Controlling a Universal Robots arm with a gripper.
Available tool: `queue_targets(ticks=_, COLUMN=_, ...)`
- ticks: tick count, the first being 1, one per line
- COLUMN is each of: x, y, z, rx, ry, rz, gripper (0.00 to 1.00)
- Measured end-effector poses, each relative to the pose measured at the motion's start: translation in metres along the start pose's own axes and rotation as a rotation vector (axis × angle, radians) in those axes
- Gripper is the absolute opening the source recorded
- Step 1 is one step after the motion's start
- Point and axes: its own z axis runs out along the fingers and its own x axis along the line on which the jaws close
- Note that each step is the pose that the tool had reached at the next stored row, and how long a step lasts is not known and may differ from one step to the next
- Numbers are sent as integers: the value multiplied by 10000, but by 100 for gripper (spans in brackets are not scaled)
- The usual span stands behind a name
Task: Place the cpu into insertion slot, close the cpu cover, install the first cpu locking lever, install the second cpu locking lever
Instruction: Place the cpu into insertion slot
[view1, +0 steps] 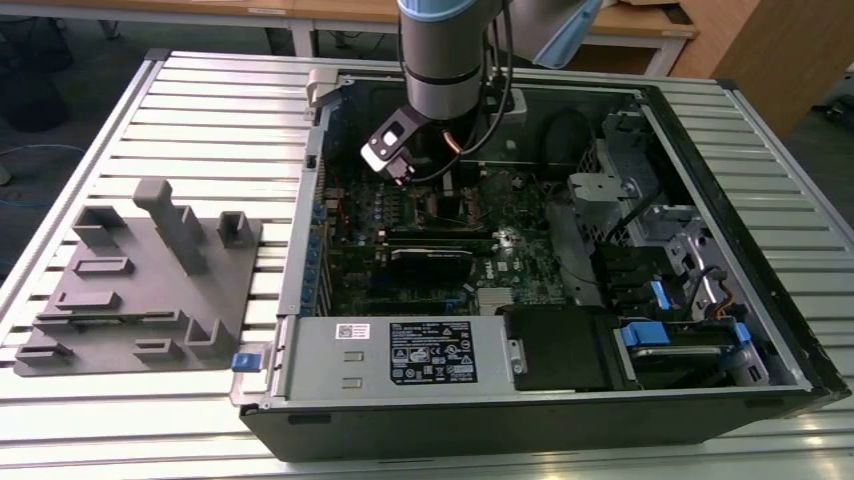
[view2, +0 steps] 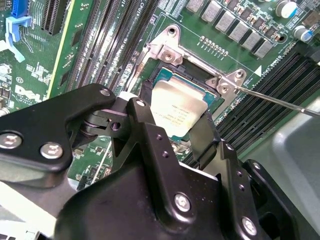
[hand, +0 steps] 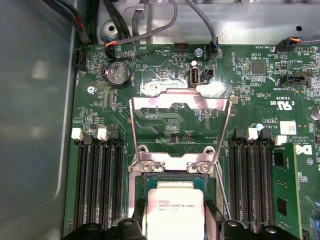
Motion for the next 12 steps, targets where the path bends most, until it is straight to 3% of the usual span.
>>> queue_targets(ticks=12, x=0, y=-15, z=27, rx=-25, ry=2, rz=-1, gripper=54)
